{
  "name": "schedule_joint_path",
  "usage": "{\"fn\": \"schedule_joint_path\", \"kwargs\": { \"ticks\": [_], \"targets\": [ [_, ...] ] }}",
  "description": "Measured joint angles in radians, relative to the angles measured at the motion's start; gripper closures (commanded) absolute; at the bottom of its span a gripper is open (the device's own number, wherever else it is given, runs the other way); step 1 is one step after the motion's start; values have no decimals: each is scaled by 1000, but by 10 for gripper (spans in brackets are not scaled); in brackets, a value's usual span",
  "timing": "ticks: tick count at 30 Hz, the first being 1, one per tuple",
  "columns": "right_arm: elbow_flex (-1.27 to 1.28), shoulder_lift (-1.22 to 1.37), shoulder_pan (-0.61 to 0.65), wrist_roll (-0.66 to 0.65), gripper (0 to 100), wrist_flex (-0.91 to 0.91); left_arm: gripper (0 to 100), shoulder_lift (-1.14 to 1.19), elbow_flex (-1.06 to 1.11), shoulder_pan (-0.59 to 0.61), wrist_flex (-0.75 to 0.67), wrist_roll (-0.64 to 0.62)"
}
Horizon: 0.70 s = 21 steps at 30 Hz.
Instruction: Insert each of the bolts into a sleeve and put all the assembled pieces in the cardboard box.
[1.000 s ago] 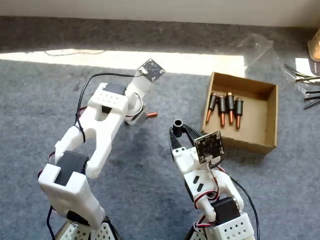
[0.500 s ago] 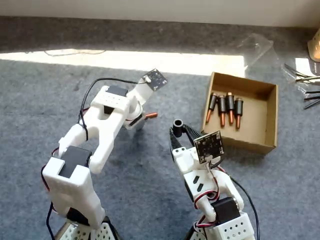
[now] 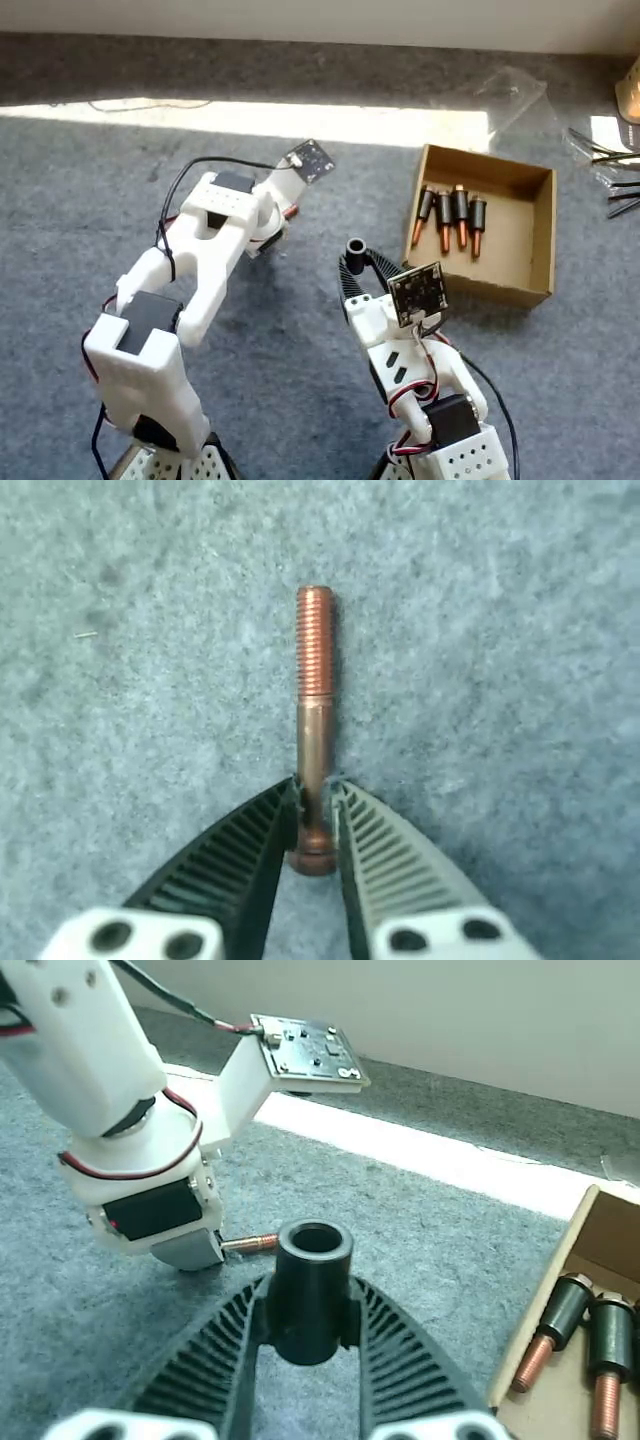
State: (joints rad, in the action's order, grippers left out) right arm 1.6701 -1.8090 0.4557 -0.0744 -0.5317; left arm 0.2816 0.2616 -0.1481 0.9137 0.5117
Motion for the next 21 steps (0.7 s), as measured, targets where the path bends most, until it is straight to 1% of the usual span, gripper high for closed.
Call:
{"fn": "schedule_joint_path", "kwargs": {
  "ticks": [12,21],
  "targets": [
    [0,0,0,0,995,0,986,0,0,0,2,0],
    [0,0,0,0,995,0,983,-2,-3,-29,130,2]
  ]
}}
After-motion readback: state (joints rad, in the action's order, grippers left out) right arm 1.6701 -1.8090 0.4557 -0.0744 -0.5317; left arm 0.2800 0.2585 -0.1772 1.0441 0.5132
